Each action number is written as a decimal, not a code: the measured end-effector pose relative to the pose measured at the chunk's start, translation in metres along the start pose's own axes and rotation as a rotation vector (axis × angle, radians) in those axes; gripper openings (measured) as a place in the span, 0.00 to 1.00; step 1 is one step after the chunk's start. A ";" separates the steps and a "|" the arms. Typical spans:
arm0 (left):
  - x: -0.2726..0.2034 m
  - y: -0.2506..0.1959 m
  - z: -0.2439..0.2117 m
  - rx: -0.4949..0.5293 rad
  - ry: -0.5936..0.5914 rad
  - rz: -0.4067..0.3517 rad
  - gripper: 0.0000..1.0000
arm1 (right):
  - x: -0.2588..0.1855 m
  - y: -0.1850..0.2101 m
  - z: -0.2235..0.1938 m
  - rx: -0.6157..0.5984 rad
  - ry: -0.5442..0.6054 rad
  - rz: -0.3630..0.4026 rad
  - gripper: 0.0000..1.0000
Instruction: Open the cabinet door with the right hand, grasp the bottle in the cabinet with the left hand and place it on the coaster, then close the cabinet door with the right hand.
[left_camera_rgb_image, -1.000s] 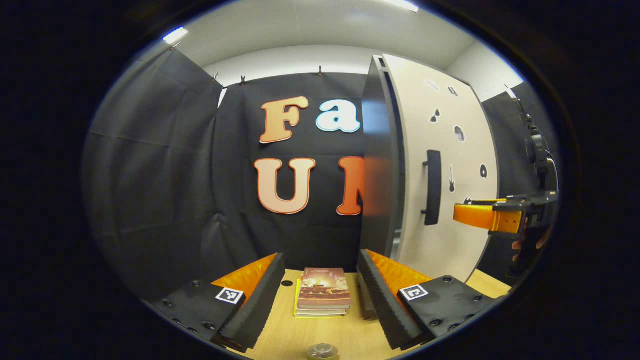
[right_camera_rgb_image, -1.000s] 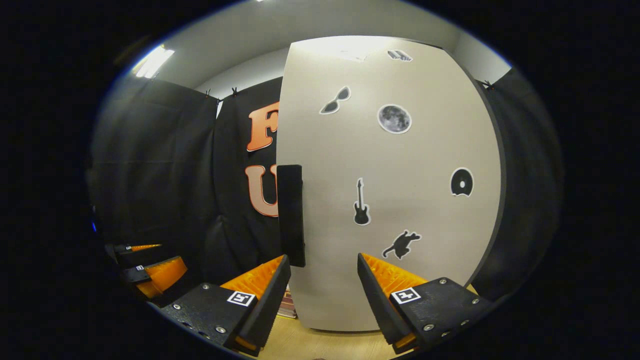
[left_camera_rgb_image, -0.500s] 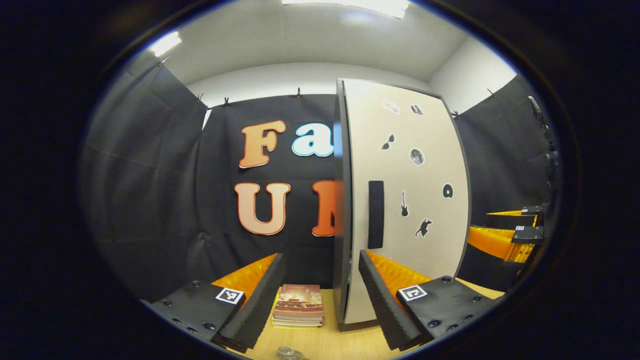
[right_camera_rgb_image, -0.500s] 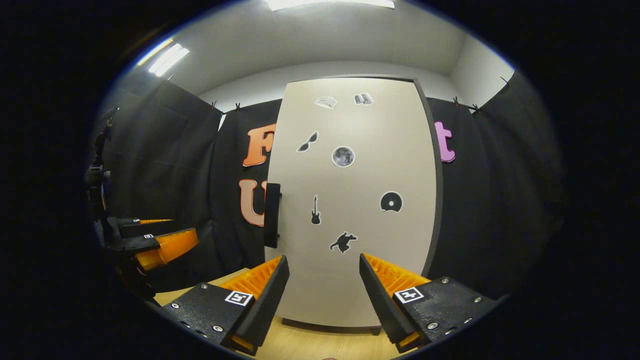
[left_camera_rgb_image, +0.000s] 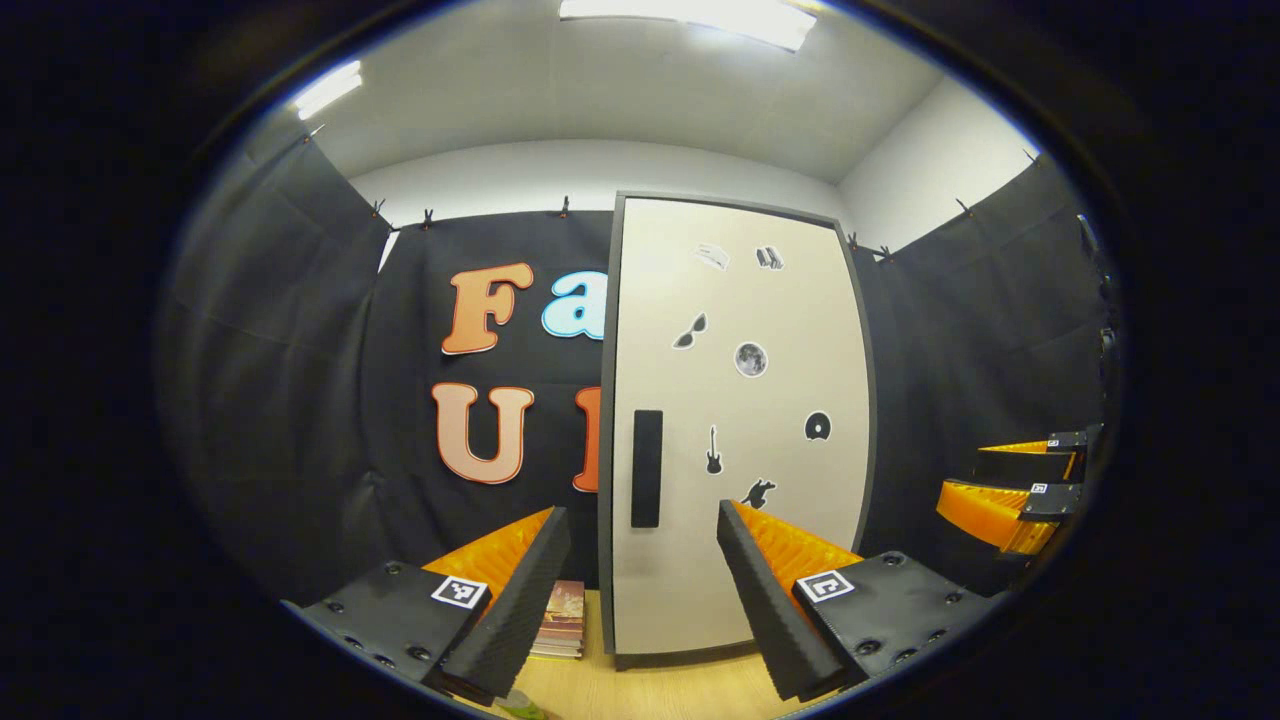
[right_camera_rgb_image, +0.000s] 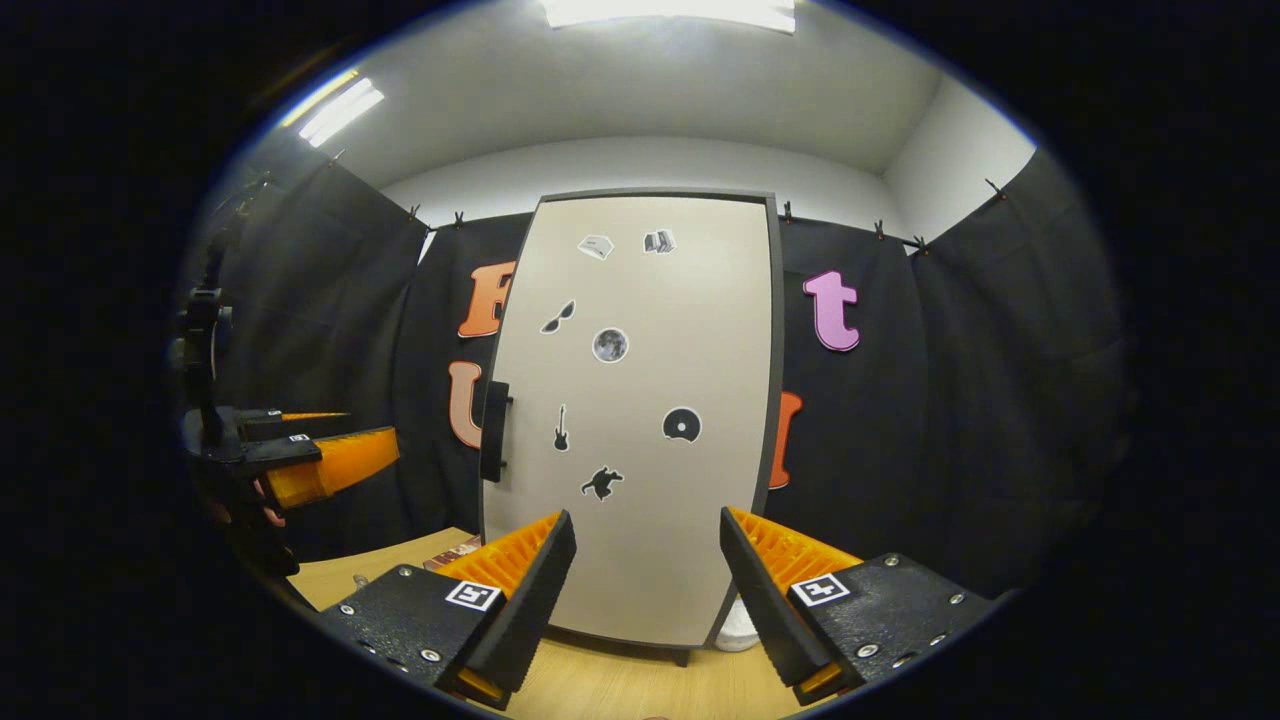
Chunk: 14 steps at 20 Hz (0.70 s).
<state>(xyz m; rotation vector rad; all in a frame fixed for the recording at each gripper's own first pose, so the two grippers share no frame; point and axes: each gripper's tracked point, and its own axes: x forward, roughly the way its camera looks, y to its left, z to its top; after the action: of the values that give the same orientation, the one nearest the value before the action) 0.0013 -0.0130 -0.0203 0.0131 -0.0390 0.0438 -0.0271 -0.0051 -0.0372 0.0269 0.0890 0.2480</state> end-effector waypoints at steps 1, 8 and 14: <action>-0.002 -0.004 0.005 -0.007 0.000 0.007 0.97 | -0.003 -0.003 0.005 -0.004 -0.004 0.001 0.90; -0.027 -0.003 0.047 -0.021 -0.019 0.094 0.97 | -0.030 -0.001 0.043 0.002 -0.073 0.070 0.90; -0.030 0.008 0.059 0.041 -0.023 0.107 0.96 | -0.030 -0.003 0.056 0.041 -0.087 0.045 0.92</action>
<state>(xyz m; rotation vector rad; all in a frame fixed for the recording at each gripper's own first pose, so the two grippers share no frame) -0.0316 -0.0070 0.0377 0.0525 -0.0621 0.1509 -0.0498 -0.0166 0.0213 0.0809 0.0067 0.2893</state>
